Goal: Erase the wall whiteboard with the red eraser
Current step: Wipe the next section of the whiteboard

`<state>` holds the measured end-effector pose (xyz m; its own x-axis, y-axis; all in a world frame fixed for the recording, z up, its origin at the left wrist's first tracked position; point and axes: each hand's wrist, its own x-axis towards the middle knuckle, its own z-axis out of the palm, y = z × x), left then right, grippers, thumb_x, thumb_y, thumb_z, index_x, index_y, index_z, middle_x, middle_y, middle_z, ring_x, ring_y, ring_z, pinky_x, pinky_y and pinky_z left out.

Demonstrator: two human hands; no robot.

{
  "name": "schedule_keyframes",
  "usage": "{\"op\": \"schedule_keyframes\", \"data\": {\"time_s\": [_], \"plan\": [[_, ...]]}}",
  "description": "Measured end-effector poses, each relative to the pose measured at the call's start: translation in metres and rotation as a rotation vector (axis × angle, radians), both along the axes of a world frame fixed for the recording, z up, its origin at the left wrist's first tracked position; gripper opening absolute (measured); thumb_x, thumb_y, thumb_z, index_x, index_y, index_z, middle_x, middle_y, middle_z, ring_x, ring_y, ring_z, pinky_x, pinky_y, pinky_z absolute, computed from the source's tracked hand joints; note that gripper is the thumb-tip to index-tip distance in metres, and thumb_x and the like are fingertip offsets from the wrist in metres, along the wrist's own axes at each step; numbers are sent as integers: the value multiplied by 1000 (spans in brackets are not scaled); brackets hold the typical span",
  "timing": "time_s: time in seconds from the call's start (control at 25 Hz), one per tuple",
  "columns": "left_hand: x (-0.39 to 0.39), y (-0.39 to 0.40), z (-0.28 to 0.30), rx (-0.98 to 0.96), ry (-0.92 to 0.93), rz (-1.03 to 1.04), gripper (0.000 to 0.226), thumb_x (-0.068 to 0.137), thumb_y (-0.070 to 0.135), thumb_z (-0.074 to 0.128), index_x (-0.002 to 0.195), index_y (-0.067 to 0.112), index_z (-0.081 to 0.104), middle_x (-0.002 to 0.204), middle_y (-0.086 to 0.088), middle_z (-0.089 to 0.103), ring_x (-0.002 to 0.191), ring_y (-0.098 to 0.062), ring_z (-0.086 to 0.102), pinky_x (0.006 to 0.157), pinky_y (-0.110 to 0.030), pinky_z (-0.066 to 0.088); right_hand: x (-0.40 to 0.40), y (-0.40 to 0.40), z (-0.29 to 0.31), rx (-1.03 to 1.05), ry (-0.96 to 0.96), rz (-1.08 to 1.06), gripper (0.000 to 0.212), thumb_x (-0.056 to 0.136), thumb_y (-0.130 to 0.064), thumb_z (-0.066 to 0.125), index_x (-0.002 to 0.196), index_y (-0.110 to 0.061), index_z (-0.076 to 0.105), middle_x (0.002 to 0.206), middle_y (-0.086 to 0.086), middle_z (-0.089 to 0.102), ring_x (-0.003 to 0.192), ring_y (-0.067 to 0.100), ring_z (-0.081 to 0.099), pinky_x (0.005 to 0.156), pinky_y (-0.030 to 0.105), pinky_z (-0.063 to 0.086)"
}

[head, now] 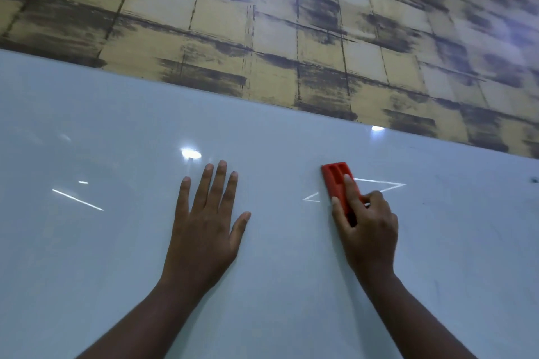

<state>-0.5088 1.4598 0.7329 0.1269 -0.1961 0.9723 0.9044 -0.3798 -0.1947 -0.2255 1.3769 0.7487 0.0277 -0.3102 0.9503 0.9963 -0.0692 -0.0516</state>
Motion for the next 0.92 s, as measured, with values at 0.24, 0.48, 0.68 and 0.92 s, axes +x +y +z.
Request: {"op": "schedule_keyframes", "data": {"time_s": [0.24,0.48,0.68,0.92], "plan": [[13,-5,-30,-17,-52,50,68,109,43,33,165,6,30,175,-16,18,162,-34,21,126,-65,23,78,-17,-32,-3,130,43,55,96,-46,52,144,-21,61,102,11,54,86,32,53,73,45,44],[50,-23,-36,32,-34,91,59,105,22,42,162,6,38,174,-16,25,161,-33,26,124,-67,24,54,-18,-57,-102,-133,239,48,99,-41,57,140,-16,65,100,10,56,84,30,55,72,44,53],[93,-26,-68,-29,-31,-9,60,108,32,34,164,10,36,174,-10,25,161,-28,26,126,-62,25,32,-18,-113,-189,-465,196,42,102,-41,57,134,-18,70,105,12,66,82,29,61,67,40,53],[90,-30,-76,-55,-44,-8,59,109,30,38,165,13,34,175,-8,25,162,-26,23,130,-56,20,76,-36,-109,-265,-555,182,45,100,-45,53,142,-30,63,119,4,67,95,25,63,75,40,49]]}}
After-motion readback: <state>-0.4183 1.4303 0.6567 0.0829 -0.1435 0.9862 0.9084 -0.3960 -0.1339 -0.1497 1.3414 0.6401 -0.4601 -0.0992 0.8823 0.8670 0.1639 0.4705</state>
